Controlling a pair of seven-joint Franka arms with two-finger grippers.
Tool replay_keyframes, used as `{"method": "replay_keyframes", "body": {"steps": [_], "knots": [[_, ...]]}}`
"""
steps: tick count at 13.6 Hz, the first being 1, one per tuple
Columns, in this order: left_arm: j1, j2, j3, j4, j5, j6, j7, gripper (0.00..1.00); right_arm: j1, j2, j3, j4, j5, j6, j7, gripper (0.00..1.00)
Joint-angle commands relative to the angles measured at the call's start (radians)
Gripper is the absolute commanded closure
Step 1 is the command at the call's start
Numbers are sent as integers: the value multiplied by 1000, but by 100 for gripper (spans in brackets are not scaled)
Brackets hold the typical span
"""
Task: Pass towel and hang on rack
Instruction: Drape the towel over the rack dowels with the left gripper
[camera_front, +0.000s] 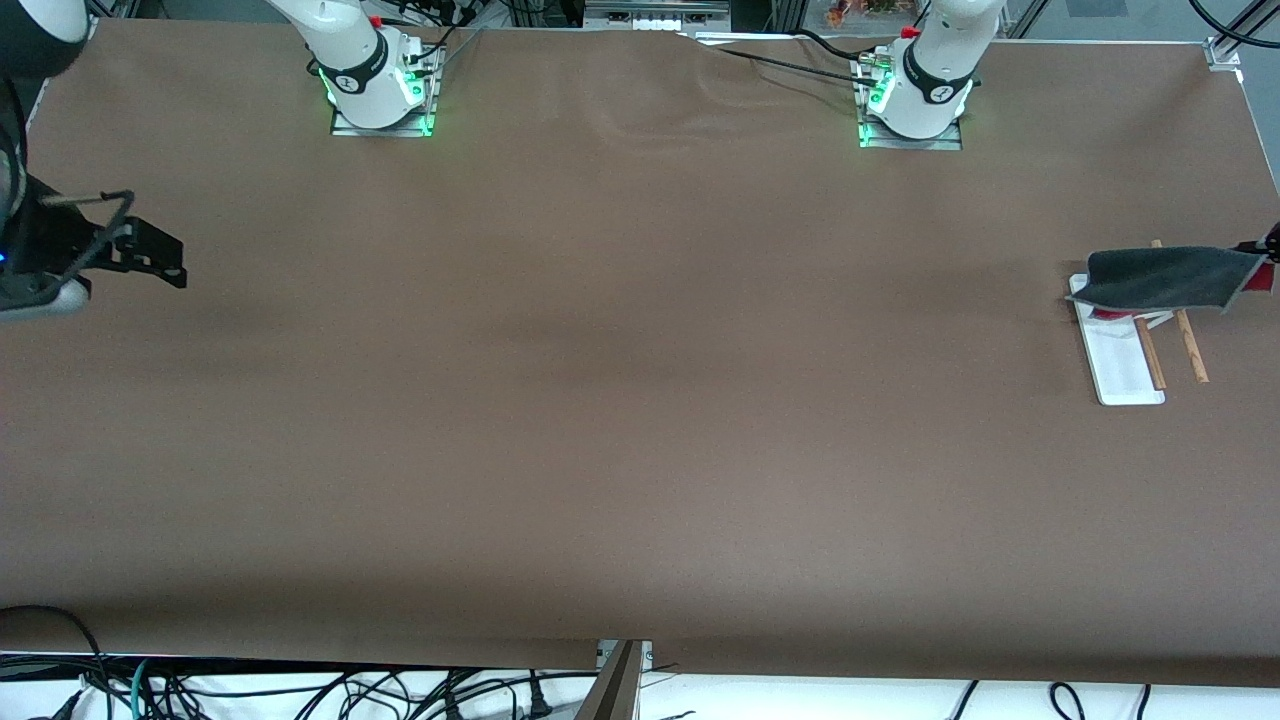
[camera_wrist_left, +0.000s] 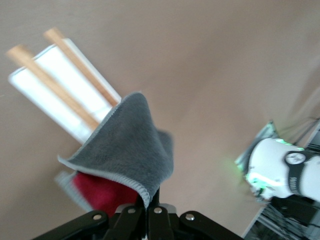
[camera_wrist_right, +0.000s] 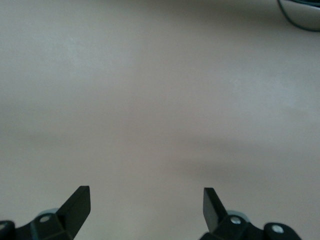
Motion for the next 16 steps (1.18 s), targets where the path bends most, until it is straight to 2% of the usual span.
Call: {"method": "replay_keyframes", "body": {"steps": [1, 9, 12, 13, 14, 15, 16], "knots": [[42, 67, -14, 40, 28, 67, 37, 100, -5, -98, 1, -76, -13, -18, -2, 0], [102, 196, -12, 40, 28, 254, 59, 100, -28, -118, -5, -122, 8, -25, -31, 0], [112, 222, -12, 40, 27, 267, 57, 100, -29, -99, -6, -100, 7, -28, -33, 0], [112, 222, -12, 40, 27, 267, 57, 95, -30, -98, -11, -95, 5, -28, -32, 0], [112, 222, -12, 40, 27, 267, 57, 43, -30, -96, -25, -95, 7, -28, -30, 0], [112, 220, -12, 40, 27, 267, 57, 0, -30, -96, -31, -96, 7, -31, -31, 0], [110, 214, -14, 40, 27, 267, 54, 0, -29, -98, -31, -96, 7, -47, -33, 0]]}}
